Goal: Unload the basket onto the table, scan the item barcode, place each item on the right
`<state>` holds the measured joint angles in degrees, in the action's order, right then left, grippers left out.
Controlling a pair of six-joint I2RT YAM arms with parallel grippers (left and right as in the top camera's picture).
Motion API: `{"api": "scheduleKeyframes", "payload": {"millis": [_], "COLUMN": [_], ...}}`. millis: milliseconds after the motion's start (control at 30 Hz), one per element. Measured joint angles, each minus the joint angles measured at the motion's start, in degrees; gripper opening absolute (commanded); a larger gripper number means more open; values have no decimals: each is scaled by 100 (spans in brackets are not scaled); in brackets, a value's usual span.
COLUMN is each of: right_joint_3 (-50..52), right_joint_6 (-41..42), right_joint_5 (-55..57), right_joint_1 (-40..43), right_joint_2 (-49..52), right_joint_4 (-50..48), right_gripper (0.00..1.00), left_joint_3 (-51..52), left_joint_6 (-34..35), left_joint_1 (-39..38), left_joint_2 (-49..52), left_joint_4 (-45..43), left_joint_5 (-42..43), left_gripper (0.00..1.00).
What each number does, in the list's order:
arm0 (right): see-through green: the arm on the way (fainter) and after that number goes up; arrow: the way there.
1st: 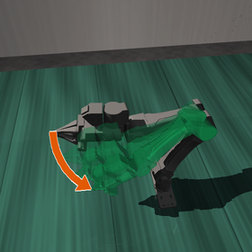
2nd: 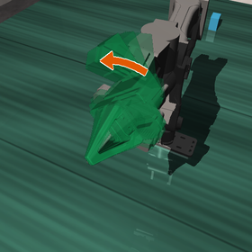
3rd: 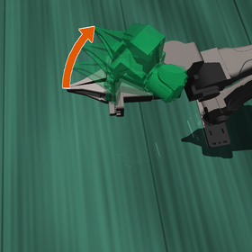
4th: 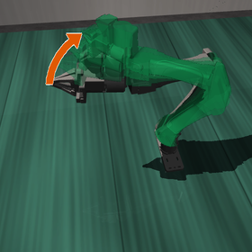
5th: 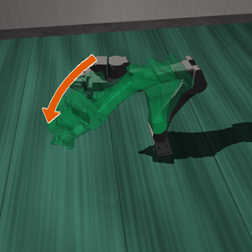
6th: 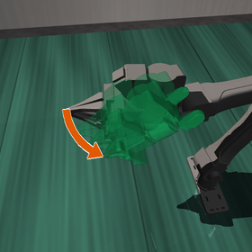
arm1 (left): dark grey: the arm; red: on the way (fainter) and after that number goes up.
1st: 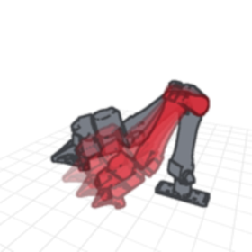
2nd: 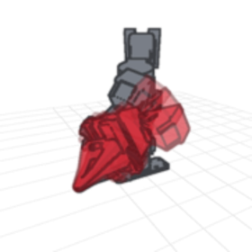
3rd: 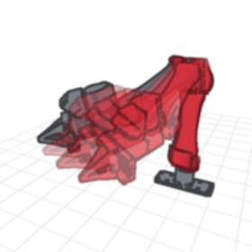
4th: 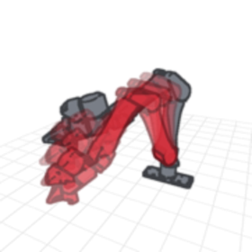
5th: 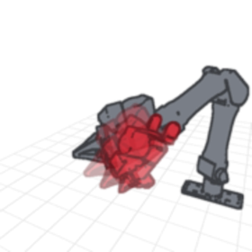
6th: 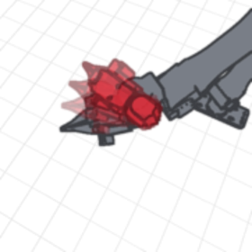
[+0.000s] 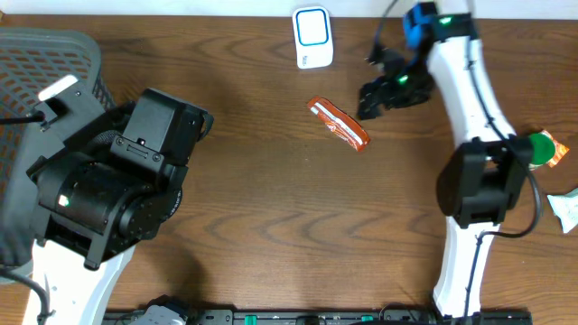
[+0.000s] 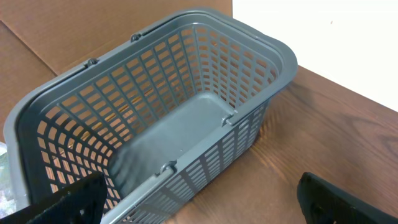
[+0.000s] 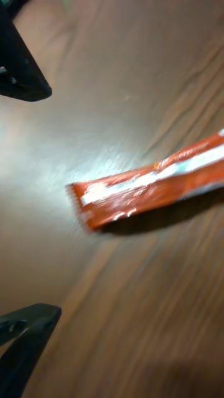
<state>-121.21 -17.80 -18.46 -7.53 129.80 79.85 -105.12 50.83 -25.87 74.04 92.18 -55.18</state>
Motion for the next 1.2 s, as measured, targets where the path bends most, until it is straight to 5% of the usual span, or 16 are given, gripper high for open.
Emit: {"api": "scheduleKeyframes", "payload": {"millis": [400,667,900,967,1100,1200], "right_joint_3": [1213,1217,1222,1222,1226,1224], "right_joint_6": [-76,-94,-72,-72,-107,-74], "right_joint_5": [634,876,918,927,933,901], "right_joint_1": [-730,-970,-1014,-1014,-1014,-1014], "right_joint_2": [2,50,339,404,533,538], "right_joint_4": [-2109,-2363,-2430,-2455,-2465,-2463], "right_gripper": [94,72,69,58,8,1], "left_joint_3": [0,0,0,0,0,0], "left_joint_6": [0,0,0,0,0,0], "left_joint_1": [0,0,0,0,0,0], "left_joint_2": [0,0,0,0,0,0], "left_joint_4": [0,0,0,0,0,0], "left_joint_5": [0,0,0,0,0,0], "left_gripper": [98,98,98,98,98,98]}}
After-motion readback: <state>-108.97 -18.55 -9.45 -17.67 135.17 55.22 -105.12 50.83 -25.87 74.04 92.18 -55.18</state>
